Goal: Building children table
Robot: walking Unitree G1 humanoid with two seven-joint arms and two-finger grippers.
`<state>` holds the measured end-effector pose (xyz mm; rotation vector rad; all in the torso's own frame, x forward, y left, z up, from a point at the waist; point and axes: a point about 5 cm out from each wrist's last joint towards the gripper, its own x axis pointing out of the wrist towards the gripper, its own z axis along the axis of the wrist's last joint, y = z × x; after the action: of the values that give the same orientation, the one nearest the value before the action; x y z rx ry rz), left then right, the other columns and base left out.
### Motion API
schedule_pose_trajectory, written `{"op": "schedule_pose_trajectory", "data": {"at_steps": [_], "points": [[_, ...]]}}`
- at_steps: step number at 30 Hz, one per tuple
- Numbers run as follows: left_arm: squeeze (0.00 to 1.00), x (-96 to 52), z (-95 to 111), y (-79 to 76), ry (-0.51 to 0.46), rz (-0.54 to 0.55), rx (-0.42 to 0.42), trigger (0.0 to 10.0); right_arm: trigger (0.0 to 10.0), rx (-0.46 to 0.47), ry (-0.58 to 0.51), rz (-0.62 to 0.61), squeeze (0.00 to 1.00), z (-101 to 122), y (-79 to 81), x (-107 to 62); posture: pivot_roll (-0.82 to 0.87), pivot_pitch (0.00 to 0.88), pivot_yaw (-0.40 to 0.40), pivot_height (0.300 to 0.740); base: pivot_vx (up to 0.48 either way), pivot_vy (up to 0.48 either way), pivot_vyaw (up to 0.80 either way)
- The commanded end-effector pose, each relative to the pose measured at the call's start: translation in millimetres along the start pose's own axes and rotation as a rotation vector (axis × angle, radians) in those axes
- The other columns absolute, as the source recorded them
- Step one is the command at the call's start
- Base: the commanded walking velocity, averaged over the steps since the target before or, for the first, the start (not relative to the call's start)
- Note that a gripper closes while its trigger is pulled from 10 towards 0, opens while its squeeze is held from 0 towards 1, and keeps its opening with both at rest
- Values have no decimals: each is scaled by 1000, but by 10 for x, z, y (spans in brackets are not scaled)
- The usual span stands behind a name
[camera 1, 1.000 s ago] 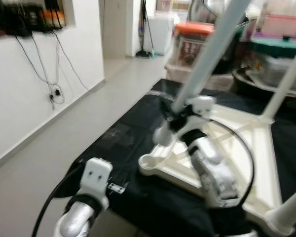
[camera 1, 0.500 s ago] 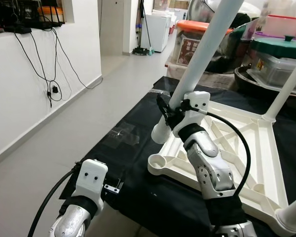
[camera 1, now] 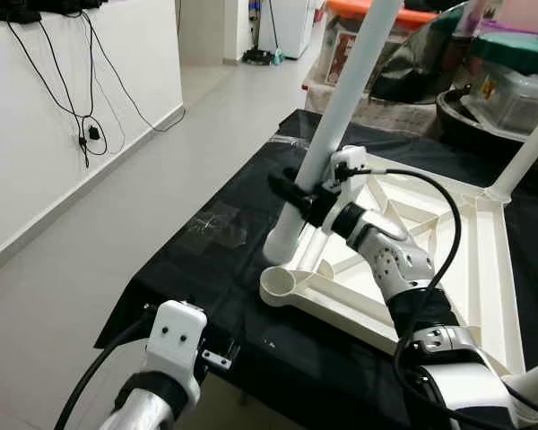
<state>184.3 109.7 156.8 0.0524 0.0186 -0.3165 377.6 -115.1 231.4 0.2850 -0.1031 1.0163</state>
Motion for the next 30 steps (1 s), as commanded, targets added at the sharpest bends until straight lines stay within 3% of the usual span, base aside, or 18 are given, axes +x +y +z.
{"op": "schedule_pose_trajectory", "data": {"at_steps": [1,7,15,21,30], "points": [[0,-21,-11,-37,17,-25,-7,10000,10000,10,-32,57,0,80,18,6,255,188,-110,740,0,0,0],[0,-102,11,-77,31,-26,-24,10000,10000,2,13,277,0,4,89,23,267,219,-115,740,0,0,0],[0,-141,29,-121,41,-45,-19,10000,10000,-130,141,258,0,-123,27,30,260,224,-113,740,0,0,0],[0,-136,32,-128,41,-48,-16,10000,10000,-165,144,279,0,-84,18,11,259,222,-114,740,0,0,0],[0,-135,36,-129,44,-45,-7,10000,10000,-198,234,478,0,-182,106,-25,256,215,-118,740,0,0,0]]}}
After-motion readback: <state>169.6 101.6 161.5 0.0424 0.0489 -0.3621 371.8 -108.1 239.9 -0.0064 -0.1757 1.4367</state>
